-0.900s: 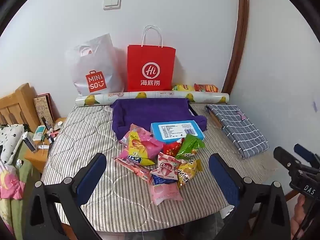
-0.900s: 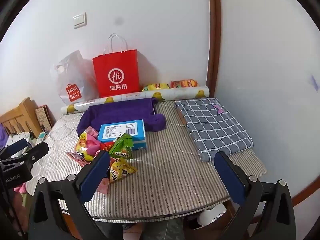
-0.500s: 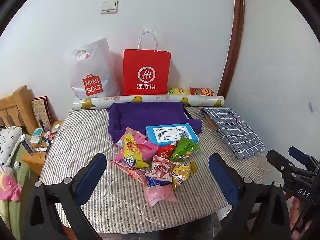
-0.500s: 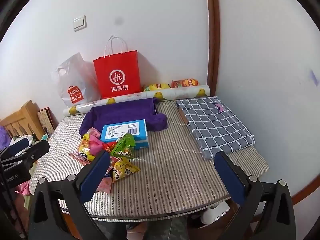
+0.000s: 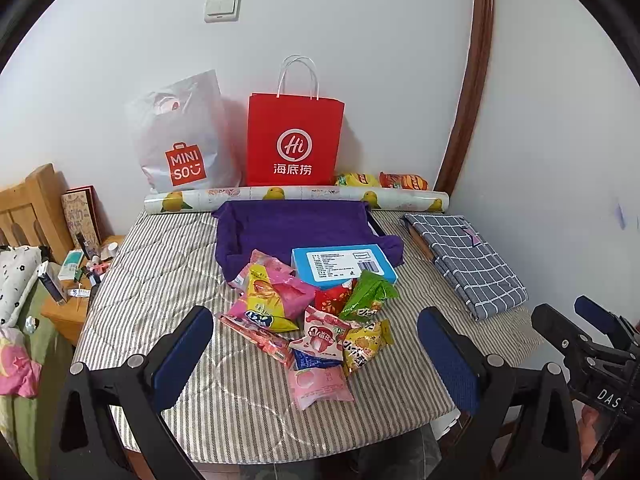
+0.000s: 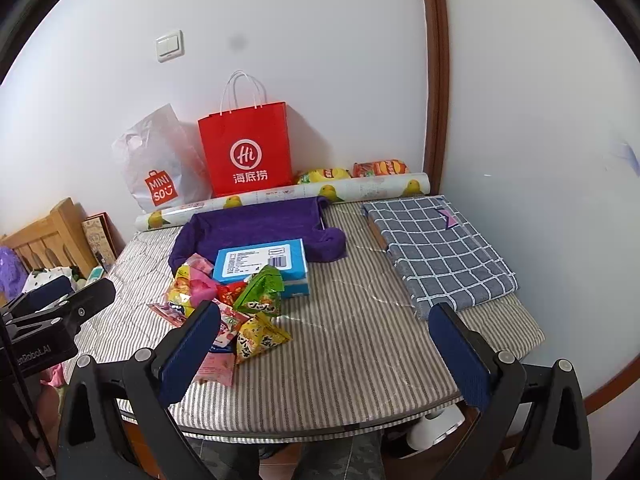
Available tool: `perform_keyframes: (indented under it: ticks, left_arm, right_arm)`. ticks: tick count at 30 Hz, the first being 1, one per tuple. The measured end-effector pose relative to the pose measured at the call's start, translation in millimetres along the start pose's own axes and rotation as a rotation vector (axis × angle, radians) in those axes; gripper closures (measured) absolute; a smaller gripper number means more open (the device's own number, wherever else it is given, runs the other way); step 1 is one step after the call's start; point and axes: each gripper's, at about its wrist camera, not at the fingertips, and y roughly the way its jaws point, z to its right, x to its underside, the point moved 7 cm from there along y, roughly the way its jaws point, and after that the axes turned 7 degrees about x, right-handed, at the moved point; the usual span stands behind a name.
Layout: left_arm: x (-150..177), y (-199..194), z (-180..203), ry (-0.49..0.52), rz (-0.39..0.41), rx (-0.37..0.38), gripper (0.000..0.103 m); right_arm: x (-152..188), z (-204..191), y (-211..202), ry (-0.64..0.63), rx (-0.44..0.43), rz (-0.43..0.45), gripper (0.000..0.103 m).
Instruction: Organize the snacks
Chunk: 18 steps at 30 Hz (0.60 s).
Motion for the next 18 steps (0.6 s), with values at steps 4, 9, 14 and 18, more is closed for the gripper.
perform_keyframes:
  ticks: [4,9,14,18]
  left_arm:
    - [0.0,-0.2,0.0,-0.004,0.001,0.001,0.000]
    - [-1.1,-0.1,-0.5,-0.004,-0.001,0.007,0.000]
    - [0.1,-0.1,-0.8,-0.007,-0.001,0.008,0.000]
    - [1.0,-0.2,-1.2,-0.006,-0.001,0.007,0.000]
  right_arm:
    - [-0.3,-0.1,-0.5,-0.001,-0.001,0.003,0.001]
    - [0.3,-1.0,-2.9,-0.002,-0.005,0.008,0.001]
    - [0.8,-2.4,-4.5,-0.002,-0.006,0.010,0.001]
    - [0.5,-2.6,-4.9,-0.004,-0.006,0.012,0.001]
